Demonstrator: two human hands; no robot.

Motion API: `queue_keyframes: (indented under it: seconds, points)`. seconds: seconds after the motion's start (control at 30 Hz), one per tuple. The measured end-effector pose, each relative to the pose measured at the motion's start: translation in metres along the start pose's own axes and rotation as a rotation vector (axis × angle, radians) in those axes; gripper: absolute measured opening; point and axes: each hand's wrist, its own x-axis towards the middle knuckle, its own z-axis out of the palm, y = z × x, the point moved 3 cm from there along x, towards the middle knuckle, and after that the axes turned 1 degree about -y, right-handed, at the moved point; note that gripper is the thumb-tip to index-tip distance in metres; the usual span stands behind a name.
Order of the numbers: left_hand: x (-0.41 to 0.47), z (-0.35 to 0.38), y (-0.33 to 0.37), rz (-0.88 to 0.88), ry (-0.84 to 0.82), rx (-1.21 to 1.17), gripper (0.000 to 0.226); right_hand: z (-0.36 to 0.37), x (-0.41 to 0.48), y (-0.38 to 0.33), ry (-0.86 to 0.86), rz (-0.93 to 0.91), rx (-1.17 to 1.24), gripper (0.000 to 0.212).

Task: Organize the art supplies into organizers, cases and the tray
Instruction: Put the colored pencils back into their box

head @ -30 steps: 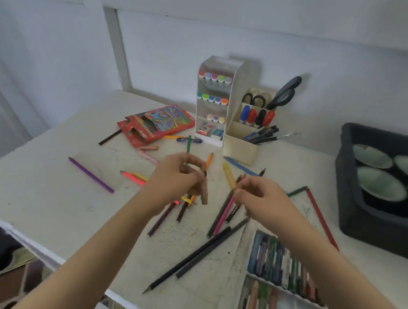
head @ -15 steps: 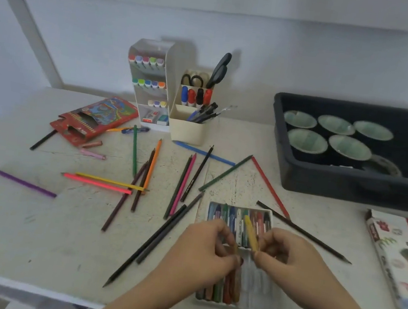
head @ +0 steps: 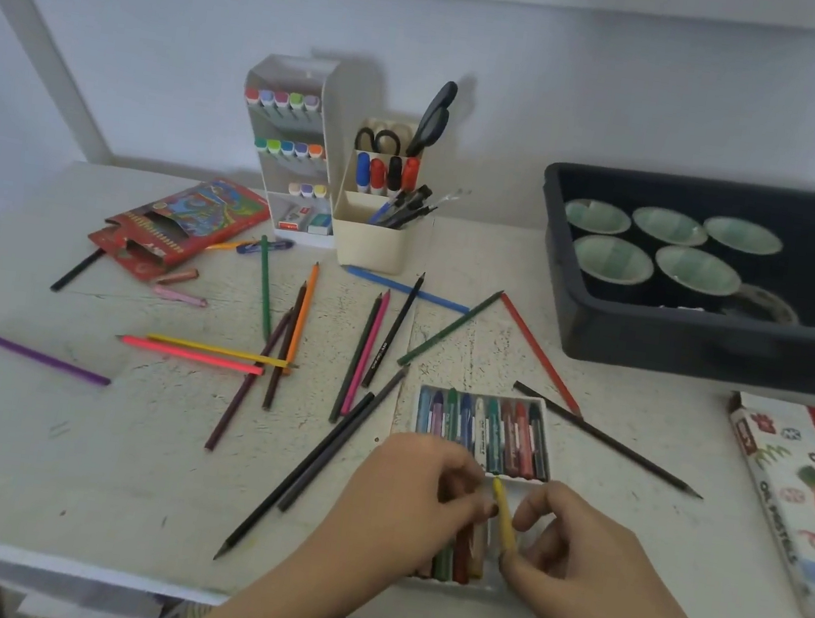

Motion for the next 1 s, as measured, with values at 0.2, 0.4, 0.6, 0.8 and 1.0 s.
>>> queue_keyframes:
  seconds: [0.2, 0.4, 0.6, 0.8, 1.0]
  points:
    - [-0.004, 0.0, -0.002, 0.09, -0.072, 0.02, 0.029, 0.005, 0.002, 0.0, 0.012, -0.003, -0.022, 0.015]
    - [-0.004, 0.003, -0.004, 0.049, -0.077, -0.021, 0.032, 0.005, 0.005, 0.003, 0.05, -0.008, -0.06, 0.012]
    - [-0.007, 0.002, -0.001, 0.076, -0.058, 0.005, 0.032, 0.005, 0.009, 0.004, 0.074, 0.035, -0.041, 0.014]
    - [-0.01, 0.002, -0.001, 0.092, -0.152, 0.016, 0.063, 0.004, 0.01, 0.004, 0.093, 0.057, -0.007, 0.017]
    - [-0.007, 0.004, -0.006, 0.058, -0.108, 0.027, 0.056, 0.006, 0.012, 0.004, 0.115, 0.068, -0.014, 0.021]
